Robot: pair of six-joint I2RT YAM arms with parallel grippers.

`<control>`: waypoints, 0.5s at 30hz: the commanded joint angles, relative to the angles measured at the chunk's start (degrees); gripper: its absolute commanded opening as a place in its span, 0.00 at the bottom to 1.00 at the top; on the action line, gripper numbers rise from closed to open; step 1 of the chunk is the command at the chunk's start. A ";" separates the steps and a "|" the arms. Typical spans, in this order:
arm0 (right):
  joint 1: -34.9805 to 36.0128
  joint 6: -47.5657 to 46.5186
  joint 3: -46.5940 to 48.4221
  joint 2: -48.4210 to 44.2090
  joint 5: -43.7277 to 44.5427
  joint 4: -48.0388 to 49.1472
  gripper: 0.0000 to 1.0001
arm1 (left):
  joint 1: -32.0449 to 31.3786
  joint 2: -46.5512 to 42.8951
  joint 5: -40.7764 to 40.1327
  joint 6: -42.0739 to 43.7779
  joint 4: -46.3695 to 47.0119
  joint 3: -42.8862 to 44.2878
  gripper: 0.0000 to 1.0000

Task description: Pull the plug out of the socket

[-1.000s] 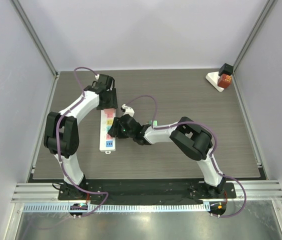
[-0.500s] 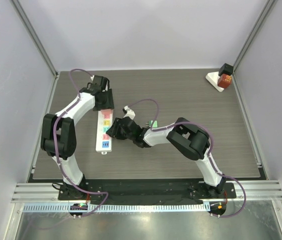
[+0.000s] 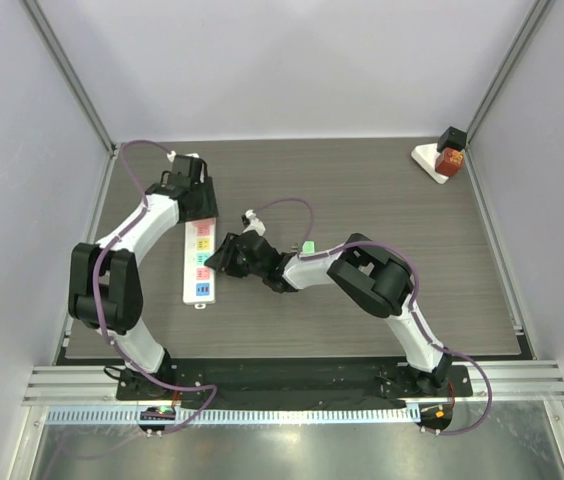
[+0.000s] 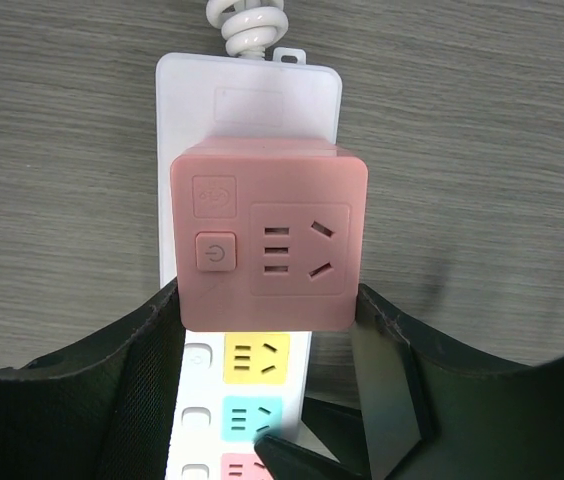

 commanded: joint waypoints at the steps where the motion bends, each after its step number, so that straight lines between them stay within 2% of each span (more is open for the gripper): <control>1: -1.30 -1.06 -2.08 5.19 2.73 -9.70 0.30 | -2.32 -7.71 4.58 -3.03 4.65 0.93 0.00; 4: -1.47 -1.32 -3.13 4.92 0.98 -7.60 0.31 | -2.58 -7.72 4.84 -2.59 4.56 1.10 0.00; 8: -1.82 -2.38 -10.23 3.00 -3.84 8.27 0.38 | -2.58 -7.98 4.23 -1.97 4.30 1.19 0.00; 12: -3.49 -2.20 -13.77 3.60 -8.34 21.04 0.57 | -2.67 -7.89 5.81 -2.59 4.04 1.19 0.00; 15: -4.11 -2.99 -14.04 5.00 -9.75 27.21 0.66 | -3.02 -7.89 6.07 -2.50 3.86 1.19 0.00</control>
